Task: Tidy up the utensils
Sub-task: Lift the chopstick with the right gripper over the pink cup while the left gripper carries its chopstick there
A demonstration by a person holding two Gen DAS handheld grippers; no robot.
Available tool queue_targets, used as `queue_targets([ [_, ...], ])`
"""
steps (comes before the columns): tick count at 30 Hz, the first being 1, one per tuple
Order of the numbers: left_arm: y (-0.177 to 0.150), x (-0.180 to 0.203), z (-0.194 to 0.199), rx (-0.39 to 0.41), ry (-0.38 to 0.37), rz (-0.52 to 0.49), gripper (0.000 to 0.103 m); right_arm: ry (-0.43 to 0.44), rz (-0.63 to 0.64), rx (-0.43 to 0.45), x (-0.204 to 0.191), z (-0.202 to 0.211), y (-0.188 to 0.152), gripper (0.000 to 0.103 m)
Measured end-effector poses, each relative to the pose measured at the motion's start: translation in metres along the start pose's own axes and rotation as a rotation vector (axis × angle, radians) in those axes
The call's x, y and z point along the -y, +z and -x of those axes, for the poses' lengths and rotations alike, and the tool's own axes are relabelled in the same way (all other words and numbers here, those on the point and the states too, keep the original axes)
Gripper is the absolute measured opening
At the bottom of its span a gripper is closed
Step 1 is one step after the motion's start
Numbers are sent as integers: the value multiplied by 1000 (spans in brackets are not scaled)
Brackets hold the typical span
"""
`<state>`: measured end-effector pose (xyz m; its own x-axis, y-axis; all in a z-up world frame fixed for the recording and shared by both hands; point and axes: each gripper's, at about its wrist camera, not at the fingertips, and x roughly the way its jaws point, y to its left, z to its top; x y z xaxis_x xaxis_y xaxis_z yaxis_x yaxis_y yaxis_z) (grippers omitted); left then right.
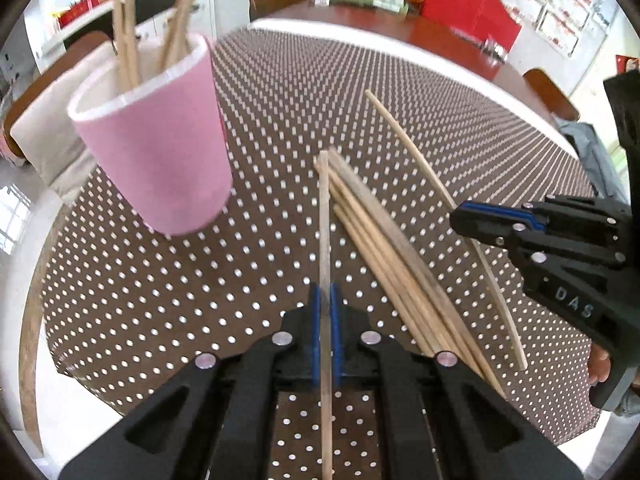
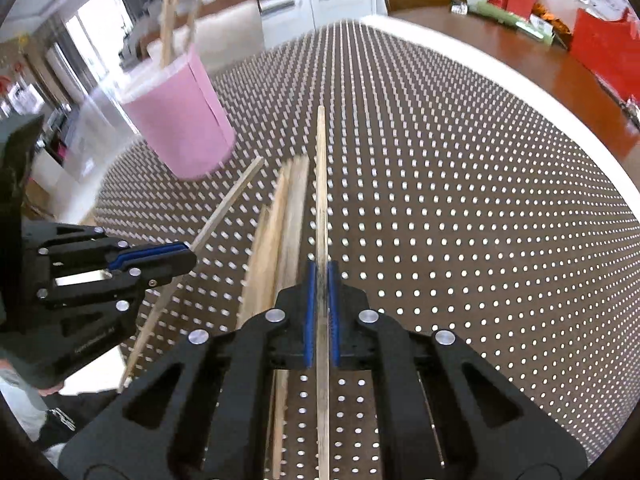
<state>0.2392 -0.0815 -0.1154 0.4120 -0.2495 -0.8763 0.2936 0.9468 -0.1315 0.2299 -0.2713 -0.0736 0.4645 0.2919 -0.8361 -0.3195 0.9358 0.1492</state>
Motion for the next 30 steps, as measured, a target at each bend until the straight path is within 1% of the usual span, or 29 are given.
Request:
queue_targets([
  [5, -8, -7, 42, 147, -25, -19, 5, 55, -15, 132, -8, 30, -7, 6],
  [6, -9, -8, 54, 193, -34, -22, 5, 68, -17, 156, -15, 34, -7, 6],
  [7, -6, -9, 63, 222, -39, -23, 5, 94, -24, 191, -17, 42, -7, 6],
  [9, -7, -13, 83, 296, -56, -28, 5, 117, -25, 245, -27, 49, -8, 6],
  [11, -7, -19, 102, 375, -61, -29, 5, 135, -20, 296, -50, 55, 1, 6],
  [12, -7, -23, 114, 423, -58, -33, 5, 163, -23, 330, -54, 62, 4, 6],
  [15, -4, -33, 142, 548, -54, -35, 5, 194, -10, 395, -72, 68, 19, 6],
  [17, -3, -37, 154, 606, -59, -31, 5, 221, -2, 445, -82, 78, 25, 6],
  [18, 0, -39, 165, 647, -59, -26, 5, 229, 1, 468, -88, 80, 31, 6],
  [20, 4, -42, 177, 717, -46, -21, 5, 237, 10, 523, -98, 80, 42, 6],
  [24, 19, -43, 194, 836, 4, -6, 5, 251, 5, 622, -111, 82, 66, 6],
  [25, 24, -41, 198, 857, 13, 0, 5, 246, 3, 645, -109, 79, 75, 6],
  [27, 30, -47, 205, 905, 19, 19, 5, 236, -9, 703, -112, 78, 84, 6],
  [30, 45, -57, 209, 957, 21, 60, 5, 245, -40, 749, -110, 72, 101, 6],
])
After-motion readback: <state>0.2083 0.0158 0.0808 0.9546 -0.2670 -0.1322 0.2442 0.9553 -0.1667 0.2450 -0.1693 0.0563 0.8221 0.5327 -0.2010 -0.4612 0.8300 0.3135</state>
